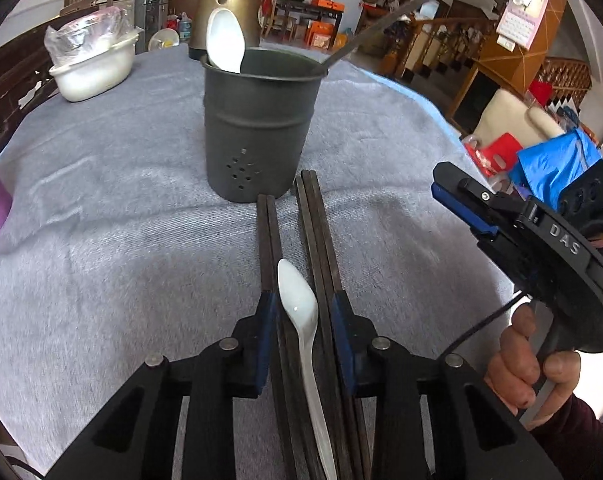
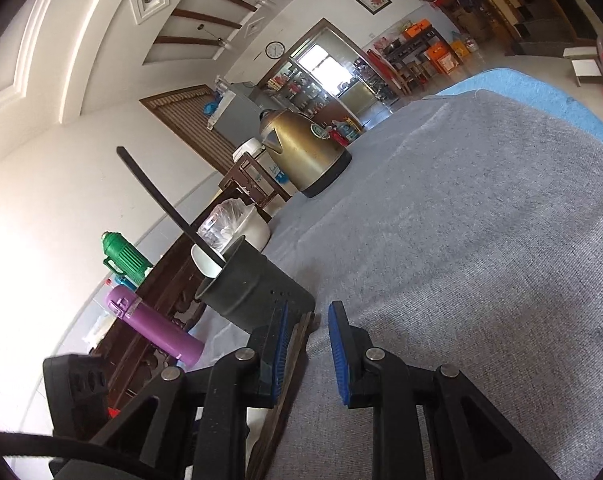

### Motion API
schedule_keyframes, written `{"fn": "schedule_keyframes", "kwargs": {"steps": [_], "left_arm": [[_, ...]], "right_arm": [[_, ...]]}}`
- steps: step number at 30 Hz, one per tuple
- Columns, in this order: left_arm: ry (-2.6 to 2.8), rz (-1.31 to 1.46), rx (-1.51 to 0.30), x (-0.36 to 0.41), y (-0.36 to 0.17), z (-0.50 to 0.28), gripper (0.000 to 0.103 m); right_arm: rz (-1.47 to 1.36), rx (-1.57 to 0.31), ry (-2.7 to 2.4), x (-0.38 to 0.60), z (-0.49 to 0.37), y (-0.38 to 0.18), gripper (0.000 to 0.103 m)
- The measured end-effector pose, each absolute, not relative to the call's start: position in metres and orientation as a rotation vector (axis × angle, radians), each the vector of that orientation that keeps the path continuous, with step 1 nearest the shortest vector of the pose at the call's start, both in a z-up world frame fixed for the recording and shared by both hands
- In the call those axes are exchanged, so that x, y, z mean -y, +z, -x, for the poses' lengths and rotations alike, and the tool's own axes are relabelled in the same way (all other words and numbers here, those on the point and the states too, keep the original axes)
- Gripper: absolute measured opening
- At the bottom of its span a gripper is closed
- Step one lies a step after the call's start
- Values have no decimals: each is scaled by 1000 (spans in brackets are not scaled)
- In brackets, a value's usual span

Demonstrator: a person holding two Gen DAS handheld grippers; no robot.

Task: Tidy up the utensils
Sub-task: 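Grasp another chopstick with the right tool while the left tool grasps the second white spoon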

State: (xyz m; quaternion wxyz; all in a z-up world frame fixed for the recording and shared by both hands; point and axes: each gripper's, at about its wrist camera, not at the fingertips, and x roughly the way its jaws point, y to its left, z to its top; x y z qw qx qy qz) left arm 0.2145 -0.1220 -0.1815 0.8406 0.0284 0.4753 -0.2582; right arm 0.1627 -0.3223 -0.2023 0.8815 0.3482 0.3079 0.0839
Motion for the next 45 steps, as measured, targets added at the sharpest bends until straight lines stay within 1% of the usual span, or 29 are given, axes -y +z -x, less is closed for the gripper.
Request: {"fn": "schedule_keyframes", "kwargs": {"steps": [2, 10, 12, 13, 18, 27, 35, 36, 38, 45], "left_arm": [[-537, -82, -997, 125, -181, -216, 20], [-540, -140, -970, 135, -179, -213, 13], [-552, -145, -956, 136, -177, -210, 8], [-559, -149, -950, 137, -176, -208, 3], [-576, -133, -925, 132, -169, -203, 3], [-599, 39, -899, 101, -146, -211, 3], [-568, 97, -862, 80, -133, -212, 3], [-565, 101, -864, 78, -134, -212, 3], [-548, 99, -881, 74, -137, -214, 3], [-487, 156, -969, 46, -158, -229, 3]], "right_arm": [[-709, -644, 182, 319, -164, -201, 23], [-700, -662, 169, 320, -168, -206, 23], [-706, -665, 158, 321, -168, -206, 23], [-708, -667, 159, 322, -168, -207, 23], [-703, -675, 149, 321, -170, -208, 23], [-700, -706, 158, 320, -173, -211, 23], [-767, -851, 328, 301, -190, -217, 23], [-770, -881, 337, 298, -194, -219, 21], [-775, -941, 341, 290, -202, -225, 20], [-848, -1049, 276, 291, -215, -247, 20]]}}
